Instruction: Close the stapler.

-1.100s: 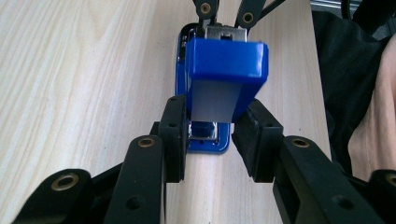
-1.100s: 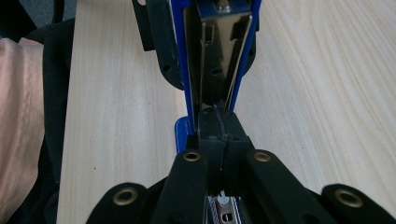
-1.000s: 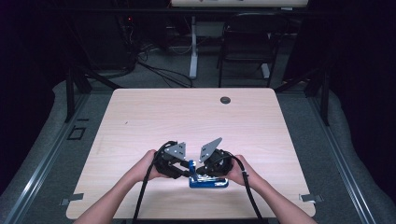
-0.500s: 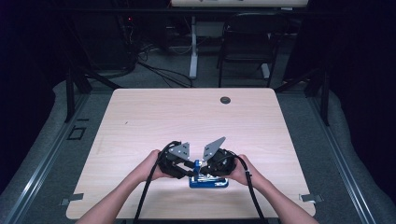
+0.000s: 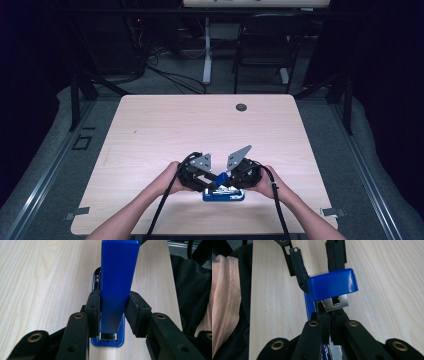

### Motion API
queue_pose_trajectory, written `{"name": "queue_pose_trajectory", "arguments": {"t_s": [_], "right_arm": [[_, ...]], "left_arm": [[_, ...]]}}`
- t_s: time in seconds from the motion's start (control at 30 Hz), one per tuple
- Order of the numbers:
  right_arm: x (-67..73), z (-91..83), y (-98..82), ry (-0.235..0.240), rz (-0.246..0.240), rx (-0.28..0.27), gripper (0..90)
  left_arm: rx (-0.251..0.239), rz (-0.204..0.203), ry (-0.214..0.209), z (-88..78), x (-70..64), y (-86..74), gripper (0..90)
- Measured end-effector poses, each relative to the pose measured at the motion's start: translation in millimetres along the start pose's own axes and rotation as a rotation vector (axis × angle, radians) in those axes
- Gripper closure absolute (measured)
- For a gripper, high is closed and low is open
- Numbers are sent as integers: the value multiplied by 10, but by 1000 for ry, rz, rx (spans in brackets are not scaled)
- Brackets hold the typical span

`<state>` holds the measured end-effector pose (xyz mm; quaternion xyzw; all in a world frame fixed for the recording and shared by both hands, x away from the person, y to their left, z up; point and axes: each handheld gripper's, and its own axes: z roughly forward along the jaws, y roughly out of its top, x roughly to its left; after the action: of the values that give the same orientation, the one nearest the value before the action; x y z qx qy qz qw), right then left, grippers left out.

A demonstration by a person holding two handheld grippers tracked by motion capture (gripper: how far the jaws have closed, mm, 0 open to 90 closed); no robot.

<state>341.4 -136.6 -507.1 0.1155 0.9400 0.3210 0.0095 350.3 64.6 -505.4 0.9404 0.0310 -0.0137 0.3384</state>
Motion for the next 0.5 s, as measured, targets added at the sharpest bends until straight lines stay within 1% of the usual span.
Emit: {"name": "queue_pose_trajectory", "arguments": {"t_s": [0.1,0.13,0.17,0.27,0.3,0.37,0.4,0.43,0.47,0.5], "right_arm": [[-18,-36,-32,-3,9,1,887],[-29,-55,-45,-11,7,8,886],[-31,-60,-58,-10,15,0,886],[-52,-98,-85,-20,23,-1,886],[-61,-106,-88,-18,22,-2,886],[-65,-116,-87,-17,22,6,886],[-61,-108,-90,-16,24,-1,886],[-63,-110,-87,-14,21,4,885],[-58,-101,-89,-14,27,-1,885],[-57,-105,-87,-15,23,4,885]], "left_arm": [[5,0,4,16,-3,9,655],[4,0,3,20,-3,11,655],[5,1,2,24,-2,14,655],[12,3,5,25,-2,25,655],[5,-1,10,28,-4,23,655],[11,-1,7,25,-2,27,653],[20,-2,-1,20,2,32,652],[20,-8,-1,27,3,32,649],[31,-9,7,44,1,34,642],[52,-11,13,70,-6,30,627]]}}
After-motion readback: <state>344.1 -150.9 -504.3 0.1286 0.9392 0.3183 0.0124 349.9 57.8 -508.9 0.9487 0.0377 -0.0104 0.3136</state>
